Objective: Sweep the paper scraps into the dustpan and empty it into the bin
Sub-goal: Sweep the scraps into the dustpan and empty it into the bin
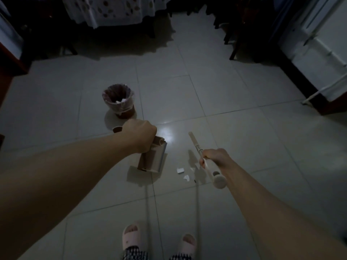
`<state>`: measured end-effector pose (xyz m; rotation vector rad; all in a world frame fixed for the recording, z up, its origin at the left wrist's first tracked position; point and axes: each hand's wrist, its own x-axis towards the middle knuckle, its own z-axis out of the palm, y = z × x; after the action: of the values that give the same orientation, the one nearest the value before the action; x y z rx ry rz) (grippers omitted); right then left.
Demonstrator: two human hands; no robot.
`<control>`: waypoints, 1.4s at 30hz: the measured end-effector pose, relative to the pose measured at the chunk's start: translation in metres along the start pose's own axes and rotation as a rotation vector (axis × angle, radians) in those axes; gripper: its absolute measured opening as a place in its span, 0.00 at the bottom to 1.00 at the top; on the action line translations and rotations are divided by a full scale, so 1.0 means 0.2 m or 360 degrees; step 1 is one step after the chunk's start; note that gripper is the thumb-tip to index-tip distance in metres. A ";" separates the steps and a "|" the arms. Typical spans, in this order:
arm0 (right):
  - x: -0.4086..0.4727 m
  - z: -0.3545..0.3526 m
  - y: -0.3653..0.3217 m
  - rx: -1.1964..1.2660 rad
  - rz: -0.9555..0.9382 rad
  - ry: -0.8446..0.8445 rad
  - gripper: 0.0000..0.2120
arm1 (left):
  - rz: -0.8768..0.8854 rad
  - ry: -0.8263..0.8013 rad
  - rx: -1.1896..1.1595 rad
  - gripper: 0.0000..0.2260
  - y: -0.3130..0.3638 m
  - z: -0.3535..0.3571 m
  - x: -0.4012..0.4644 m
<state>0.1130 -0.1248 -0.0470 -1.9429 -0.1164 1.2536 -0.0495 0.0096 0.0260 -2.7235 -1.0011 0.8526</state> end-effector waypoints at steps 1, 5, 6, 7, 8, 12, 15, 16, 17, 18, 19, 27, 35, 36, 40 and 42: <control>0.02 -0.04 0.02 0.0004 0.0005 -0.0020 0.07 | -0.0011 -0.0026 -0.0013 0.09 0.04 0.01 0.01; 0.08 -0.18 0.09 0.0069 0.0033 -0.0053 0.07 | -0.0046 -0.0101 -0.0021 0.08 0.19 0.05 0.04; 0.09 -0.21 0.10 0.0093 0.0044 -0.0047 0.07 | -0.0051 -0.0107 -0.0015 0.08 0.20 0.06 0.05; 0.10 -0.23 0.11 0.0115 0.0052 -0.0038 0.08 | -0.0052 -0.0113 -0.0014 0.08 0.23 0.06 0.06; 0.11 -0.26 0.13 0.0128 0.0061 -0.0027 0.08 | -0.0049 -0.0125 -0.0018 0.09 0.24 0.05 0.07; 0.19 -0.34 0.18 0.0064 0.0107 0.0050 0.08 | -0.0036 -0.0204 -0.0029 0.10 0.32 0.07 0.11; 0.29 -0.36 0.25 0.0043 0.0131 0.0103 0.07 | -0.0071 -0.0227 -0.0030 0.10 0.35 0.10 0.15; 0.32 -0.36 0.27 0.0049 0.0143 0.0123 0.07 | -0.0077 -0.0237 -0.0041 0.10 0.35 0.11 0.16; 0.35 -0.36 0.29 0.0054 0.0153 0.0151 0.08 | -0.0084 -0.0239 -0.0062 0.10 0.35 0.11 0.18; 0.38 -0.35 0.31 0.0057 0.0165 0.0176 0.10 | -0.0091 -0.0235 -0.0087 0.10 0.35 0.11 0.20; 0.41 -0.34 0.33 0.0063 0.0170 0.0186 0.13 | -0.0099 -0.0231 -0.0122 0.10 0.35 0.11 0.22; 0.45 -0.10 0.49 -0.0078 0.0356 0.0035 0.08 | -0.0141 -0.0210 -0.0239 0.11 0.28 0.16 0.35; 0.43 0.25 0.56 0.0166 0.0418 0.0030 0.13 | -0.0056 -0.0113 -0.0216 0.09 0.27 0.18 0.39; 0.42 0.28 0.55 0.0217 0.0418 0.0021 0.12 | -0.0053 -0.0105 -0.0224 0.09 0.27 0.19 0.39; 0.37 0.37 0.49 0.0261 0.0437 -0.0009 0.08 | -0.0060 -0.0056 -0.0226 0.02 0.22 0.24 0.37; 0.36 0.44 0.47 0.0266 0.0399 0.0006 0.14 | -0.0075 -0.0038 -0.0246 0.03 0.17 0.26 0.36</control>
<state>0.0480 -0.1053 -0.1777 -1.8553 0.2338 1.3738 -0.0143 0.0231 -0.0614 -2.8086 -1.1782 0.8351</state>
